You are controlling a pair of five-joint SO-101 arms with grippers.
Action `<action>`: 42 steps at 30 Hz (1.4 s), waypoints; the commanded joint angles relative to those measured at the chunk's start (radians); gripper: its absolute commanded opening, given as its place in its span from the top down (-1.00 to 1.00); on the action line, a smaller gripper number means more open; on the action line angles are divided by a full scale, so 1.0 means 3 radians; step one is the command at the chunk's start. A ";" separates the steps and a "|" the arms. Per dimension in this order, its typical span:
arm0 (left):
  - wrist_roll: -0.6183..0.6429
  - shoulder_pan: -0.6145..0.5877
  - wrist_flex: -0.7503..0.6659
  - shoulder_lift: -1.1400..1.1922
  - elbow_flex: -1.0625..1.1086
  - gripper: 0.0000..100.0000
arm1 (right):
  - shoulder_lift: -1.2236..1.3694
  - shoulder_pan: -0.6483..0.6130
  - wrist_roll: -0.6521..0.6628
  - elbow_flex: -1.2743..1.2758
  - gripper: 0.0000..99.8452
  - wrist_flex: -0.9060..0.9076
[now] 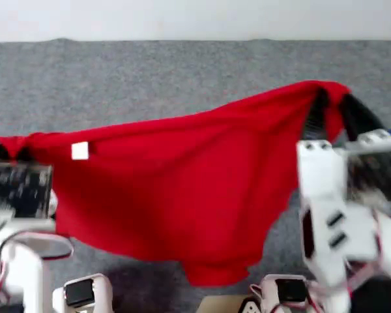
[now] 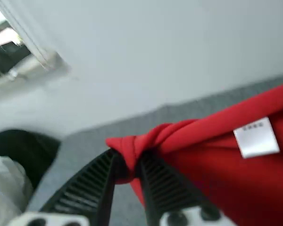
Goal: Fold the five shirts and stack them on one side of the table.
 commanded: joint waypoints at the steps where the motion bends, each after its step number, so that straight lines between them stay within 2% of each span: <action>1: -0.0020 -0.0036 -0.0026 0.0005 0.0463 0.99 | 0.0069 -0.0136 0.0020 0.0506 0.98 -0.0458; 4: -0.0020 -0.0026 -0.0215 0.0010 0.0939 0.99 | 0.0084 -0.0156 0.0026 0.0967 0.98 -0.0892; 8: -0.0020 -0.0036 -0.0803 0.0010 0.1557 0.99 | 0.0095 -0.0156 0.0026 0.1499 0.98 -0.1481; 17: -0.0020 -0.0015 -0.2823 0.0036 0.2805 0.99 | 0.0207 -0.0156 0.0031 0.2516 0.98 -0.2810; 21: -0.0020 0.0000 -0.3447 0.0036 0.3194 0.99 | 0.0586 -0.0156 0.0020 0.2532 0.98 -0.3291; 26: -0.0020 0.0159 -0.3647 0.0041 0.3291 0.99 | 0.1169 -0.0161 0.0026 0.2394 0.98 -0.3716; 31: -0.0020 0.0261 -0.3728 0.0256 0.3245 0.99 | 0.1767 -0.0161 0.0010 0.1867 0.98 -0.3746; 36: 0.0000 0.0215 -0.4066 0.1125 0.2836 0.99 | 0.2432 -0.0197 0.0010 0.1248 0.98 -0.3746; 42: 0.0000 0.0215 -0.4112 0.2322 0.1931 0.99 | 0.3168 -0.0238 0.0010 0.0557 0.98 -0.3741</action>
